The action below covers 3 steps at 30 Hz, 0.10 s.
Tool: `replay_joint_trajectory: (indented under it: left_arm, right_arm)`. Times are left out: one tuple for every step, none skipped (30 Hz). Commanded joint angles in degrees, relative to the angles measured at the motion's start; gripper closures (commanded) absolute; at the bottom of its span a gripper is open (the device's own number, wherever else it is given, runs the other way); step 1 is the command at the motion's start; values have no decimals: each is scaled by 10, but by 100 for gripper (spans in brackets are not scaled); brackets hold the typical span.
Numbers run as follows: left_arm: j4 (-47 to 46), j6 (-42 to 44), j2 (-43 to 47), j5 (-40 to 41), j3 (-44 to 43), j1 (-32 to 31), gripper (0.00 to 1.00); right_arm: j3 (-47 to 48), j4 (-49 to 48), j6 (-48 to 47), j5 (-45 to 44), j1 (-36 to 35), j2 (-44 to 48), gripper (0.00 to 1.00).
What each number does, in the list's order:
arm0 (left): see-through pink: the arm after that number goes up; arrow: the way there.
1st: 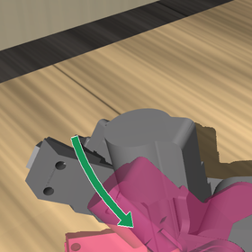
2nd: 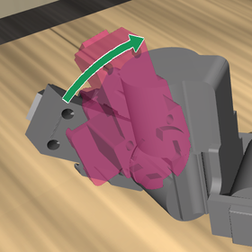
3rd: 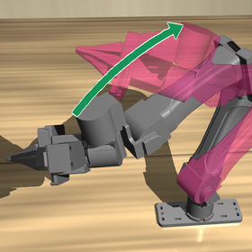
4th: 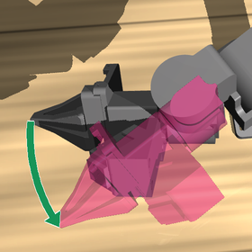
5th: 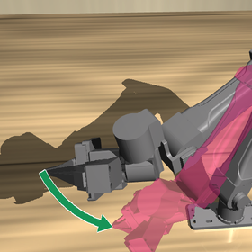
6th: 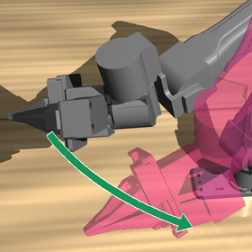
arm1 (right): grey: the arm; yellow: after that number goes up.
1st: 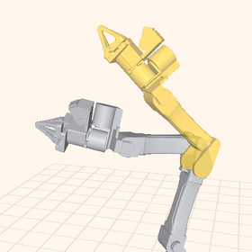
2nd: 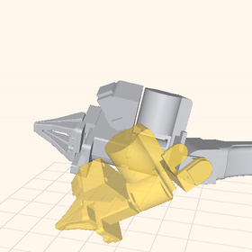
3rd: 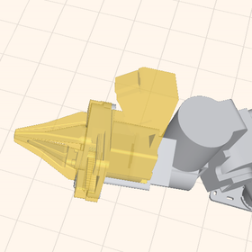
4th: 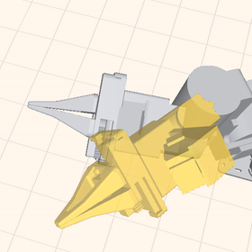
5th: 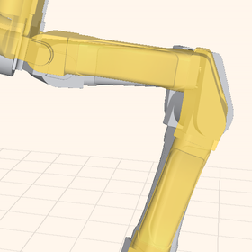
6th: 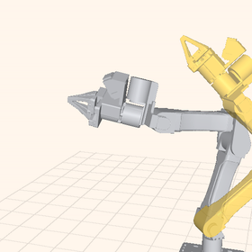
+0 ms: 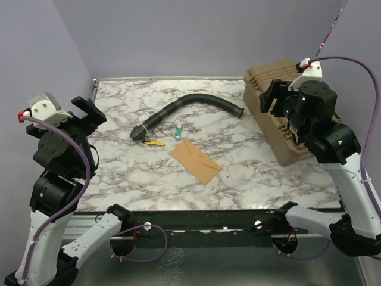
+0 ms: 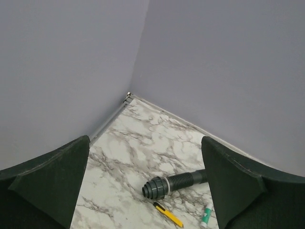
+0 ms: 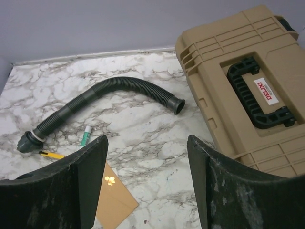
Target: Place the letter into the envelope and seal it
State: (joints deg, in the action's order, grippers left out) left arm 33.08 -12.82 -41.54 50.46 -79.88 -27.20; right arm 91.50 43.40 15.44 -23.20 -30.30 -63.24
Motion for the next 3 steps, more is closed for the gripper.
replay_joint_trajectory:
  left_arm:
    - [20, 40, -2, 43, -16, -2, 1]
    - [20, 41, -2, 43, -15, -1, 1]
    - [20, 42, -3, 43, -14, -1, 1]
  right_arm:
    - [-13, 10, 12, -24, 1, 7, 29]
    - [-9, 17, 16, -25, 1, 6, 29]
    - [-5, 25, 23, -29, 1, 5, 28]
